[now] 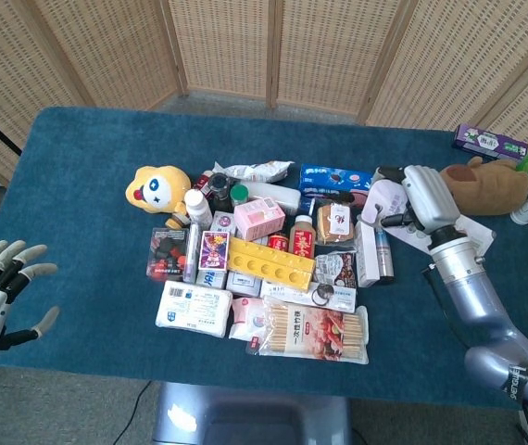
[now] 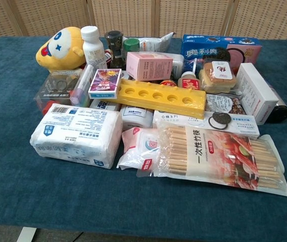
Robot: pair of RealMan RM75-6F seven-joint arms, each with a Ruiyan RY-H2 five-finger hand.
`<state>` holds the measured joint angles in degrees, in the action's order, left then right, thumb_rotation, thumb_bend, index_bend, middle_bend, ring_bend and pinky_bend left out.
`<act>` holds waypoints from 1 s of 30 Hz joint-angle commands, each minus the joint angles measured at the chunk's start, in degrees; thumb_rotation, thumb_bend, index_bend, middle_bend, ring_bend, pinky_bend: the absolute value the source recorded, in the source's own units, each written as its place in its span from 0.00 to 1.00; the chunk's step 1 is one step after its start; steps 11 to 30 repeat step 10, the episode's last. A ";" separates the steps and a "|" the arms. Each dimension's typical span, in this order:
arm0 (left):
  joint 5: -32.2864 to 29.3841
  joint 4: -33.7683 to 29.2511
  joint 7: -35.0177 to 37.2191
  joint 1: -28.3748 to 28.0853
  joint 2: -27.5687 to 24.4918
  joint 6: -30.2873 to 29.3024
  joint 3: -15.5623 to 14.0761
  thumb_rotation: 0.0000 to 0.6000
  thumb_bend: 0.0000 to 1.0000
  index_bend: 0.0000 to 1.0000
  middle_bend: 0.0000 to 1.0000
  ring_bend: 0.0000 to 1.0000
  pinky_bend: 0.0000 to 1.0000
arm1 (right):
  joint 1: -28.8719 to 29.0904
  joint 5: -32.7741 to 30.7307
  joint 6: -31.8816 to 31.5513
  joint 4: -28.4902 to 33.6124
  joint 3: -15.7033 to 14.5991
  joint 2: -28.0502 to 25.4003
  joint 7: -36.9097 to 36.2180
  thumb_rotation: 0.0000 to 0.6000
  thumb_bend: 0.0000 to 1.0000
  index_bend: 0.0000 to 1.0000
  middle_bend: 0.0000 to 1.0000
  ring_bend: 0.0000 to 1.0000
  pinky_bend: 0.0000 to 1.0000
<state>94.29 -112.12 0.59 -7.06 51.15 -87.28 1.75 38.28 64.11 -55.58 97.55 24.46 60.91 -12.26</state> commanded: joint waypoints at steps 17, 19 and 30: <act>0.80 0.37 0.71 0.32 -0.53 -0.88 0.03 0.86 0.36 0.29 0.19 0.11 0.00 | 0.04 -1.05 -1.25 2.49 0.25 -1.56 0.92 1.00 0.06 0.60 1.00 1.00 0.70; 0.80 0.37 0.71 0.32 -0.53 -0.88 0.03 0.86 0.36 0.29 0.19 0.11 0.00 | 0.04 -1.05 -1.25 2.49 0.25 -1.56 0.92 1.00 0.06 0.60 1.00 1.00 0.70; 0.80 0.37 0.71 0.32 -0.53 -0.88 0.03 0.86 0.36 0.29 0.19 0.11 0.00 | 0.04 -1.05 -1.25 2.49 0.25 -1.56 0.92 1.00 0.06 0.60 1.00 1.00 0.70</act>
